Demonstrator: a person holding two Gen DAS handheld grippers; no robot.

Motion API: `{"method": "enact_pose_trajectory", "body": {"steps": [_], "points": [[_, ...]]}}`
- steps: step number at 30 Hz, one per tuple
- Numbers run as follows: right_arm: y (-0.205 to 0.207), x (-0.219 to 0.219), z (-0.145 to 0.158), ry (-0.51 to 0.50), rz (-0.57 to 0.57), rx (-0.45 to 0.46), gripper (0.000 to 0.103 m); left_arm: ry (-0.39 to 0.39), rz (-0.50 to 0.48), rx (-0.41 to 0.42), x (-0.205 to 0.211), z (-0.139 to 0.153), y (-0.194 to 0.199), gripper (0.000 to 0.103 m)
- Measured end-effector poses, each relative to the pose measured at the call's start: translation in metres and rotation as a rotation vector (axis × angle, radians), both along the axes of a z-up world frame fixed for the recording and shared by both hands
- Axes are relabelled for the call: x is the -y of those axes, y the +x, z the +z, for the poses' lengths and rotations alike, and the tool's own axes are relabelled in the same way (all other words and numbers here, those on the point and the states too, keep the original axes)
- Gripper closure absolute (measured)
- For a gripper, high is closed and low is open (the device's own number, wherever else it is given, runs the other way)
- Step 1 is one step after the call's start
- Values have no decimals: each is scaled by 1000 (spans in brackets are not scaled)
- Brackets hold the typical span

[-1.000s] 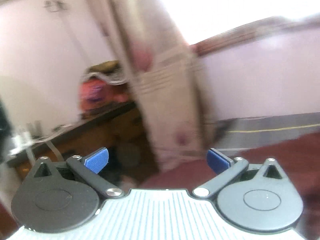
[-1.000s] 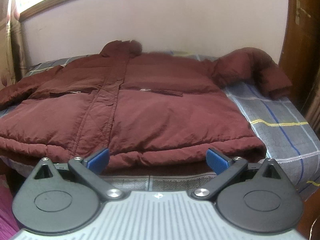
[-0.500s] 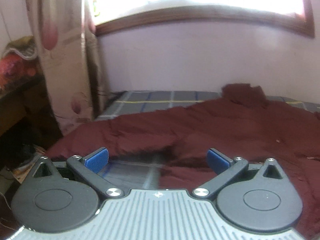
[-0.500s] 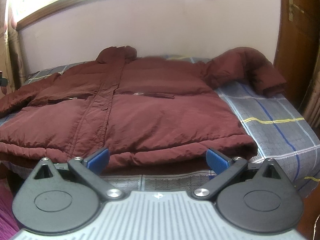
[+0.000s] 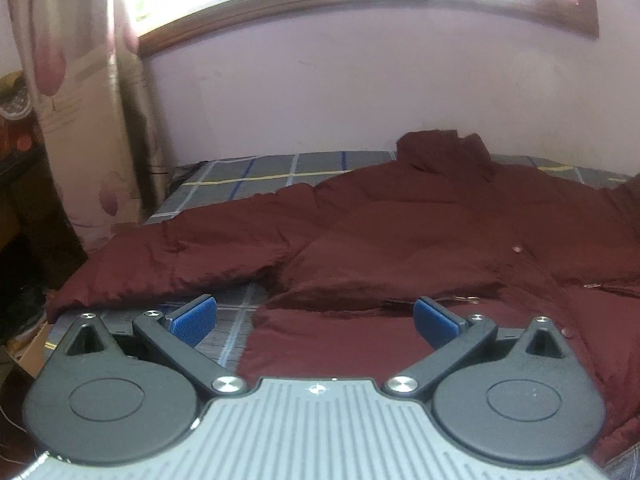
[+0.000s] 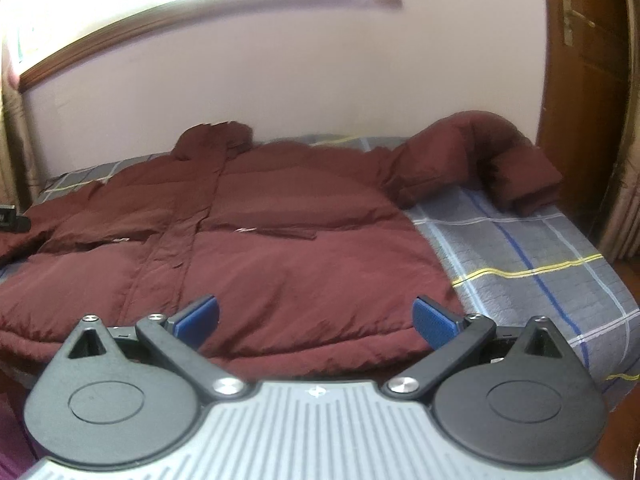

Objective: Fold large clothes
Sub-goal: 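Grasp the jacket sleeve cuff with the right gripper and lift it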

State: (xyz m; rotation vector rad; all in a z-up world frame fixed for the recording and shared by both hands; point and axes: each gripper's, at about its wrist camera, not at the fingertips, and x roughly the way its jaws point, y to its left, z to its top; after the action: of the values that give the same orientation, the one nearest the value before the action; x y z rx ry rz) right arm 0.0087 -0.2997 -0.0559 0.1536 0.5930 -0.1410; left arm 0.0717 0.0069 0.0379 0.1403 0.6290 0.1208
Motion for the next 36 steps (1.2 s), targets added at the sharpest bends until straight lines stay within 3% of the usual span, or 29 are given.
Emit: {"method": "enact_pose_trajectory", "body": {"steps": [6,12,19,24,26,29,31,32,36], "points": [[11,18,-5,23,-26,8,0,4,-17,-20,13,-9,10,0],[20,68,-17,147,-105,71,0,-25,-44,-37,18,-18,16,0],[35,192,-46,547,-248,188,0,-17,-49,-78,29,-28,26,0],[53,282,-80,1022,-345,301,6,-27,-46,-105,36,-29,32,0],[61,303,-86,1103,-385,342,7,-27,-46,-108,41,-29,34,0],[78,325,-83,1003,-491,331,10,-19,-52,-113,49,-30,38,0],[90,335,-85,911,-538,293,29,-15,-59,-120,54,-31,40,0],[97,340,-89,885,-557,269,32,-11,-59,-123,57,-32,41,0],[120,352,-105,905,-574,231,33,13,-68,-140,66,-39,46,0]]}}
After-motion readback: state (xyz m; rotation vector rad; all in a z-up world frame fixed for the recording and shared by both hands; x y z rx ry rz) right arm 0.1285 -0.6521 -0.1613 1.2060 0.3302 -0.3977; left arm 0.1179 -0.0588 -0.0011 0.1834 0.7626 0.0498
